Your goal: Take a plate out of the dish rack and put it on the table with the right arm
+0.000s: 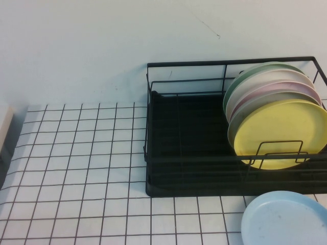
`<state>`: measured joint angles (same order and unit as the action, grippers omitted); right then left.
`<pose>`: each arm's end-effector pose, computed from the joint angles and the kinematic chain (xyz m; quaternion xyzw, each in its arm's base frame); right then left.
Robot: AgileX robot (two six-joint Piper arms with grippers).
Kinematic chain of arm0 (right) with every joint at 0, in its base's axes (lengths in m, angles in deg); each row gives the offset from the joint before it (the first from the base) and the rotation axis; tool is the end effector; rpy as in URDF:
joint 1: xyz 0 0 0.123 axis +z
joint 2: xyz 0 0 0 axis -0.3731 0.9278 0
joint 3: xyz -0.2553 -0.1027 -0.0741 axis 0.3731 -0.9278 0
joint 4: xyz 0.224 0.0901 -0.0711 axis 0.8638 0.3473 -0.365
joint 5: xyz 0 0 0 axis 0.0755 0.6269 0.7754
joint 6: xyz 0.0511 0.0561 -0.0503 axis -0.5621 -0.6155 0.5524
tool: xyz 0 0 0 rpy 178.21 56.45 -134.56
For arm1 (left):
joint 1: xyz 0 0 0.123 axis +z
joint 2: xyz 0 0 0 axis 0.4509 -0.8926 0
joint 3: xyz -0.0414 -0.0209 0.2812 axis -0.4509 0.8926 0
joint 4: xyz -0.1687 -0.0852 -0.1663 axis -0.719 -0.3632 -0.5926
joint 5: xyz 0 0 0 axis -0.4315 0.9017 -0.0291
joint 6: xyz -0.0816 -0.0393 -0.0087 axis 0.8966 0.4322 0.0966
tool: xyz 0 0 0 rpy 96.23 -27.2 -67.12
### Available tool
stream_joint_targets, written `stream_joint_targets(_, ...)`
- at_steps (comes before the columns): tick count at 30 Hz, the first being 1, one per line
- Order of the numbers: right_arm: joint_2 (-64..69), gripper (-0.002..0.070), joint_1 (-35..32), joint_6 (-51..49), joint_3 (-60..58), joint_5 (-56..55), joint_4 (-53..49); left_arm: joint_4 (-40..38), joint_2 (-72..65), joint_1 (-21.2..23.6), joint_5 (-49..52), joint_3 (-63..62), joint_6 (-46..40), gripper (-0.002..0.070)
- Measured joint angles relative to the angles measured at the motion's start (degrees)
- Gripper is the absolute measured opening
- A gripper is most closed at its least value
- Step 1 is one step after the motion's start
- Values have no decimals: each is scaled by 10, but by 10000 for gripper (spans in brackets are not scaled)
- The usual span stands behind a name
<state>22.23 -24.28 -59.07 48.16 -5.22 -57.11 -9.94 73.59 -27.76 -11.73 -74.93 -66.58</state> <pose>0.0529 -0.0026 0.1750 -0.0439 0.7973 -0.0608 0.5990 0.0533 -0.0049 0.1789 -0.0154 0.7881 -0.0506 0.6133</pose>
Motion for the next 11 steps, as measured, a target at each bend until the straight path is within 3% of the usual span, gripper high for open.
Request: stream_joint_targets(11,0,-1,0,-14,0,0,0,1,0,0,0,0,0,-3)
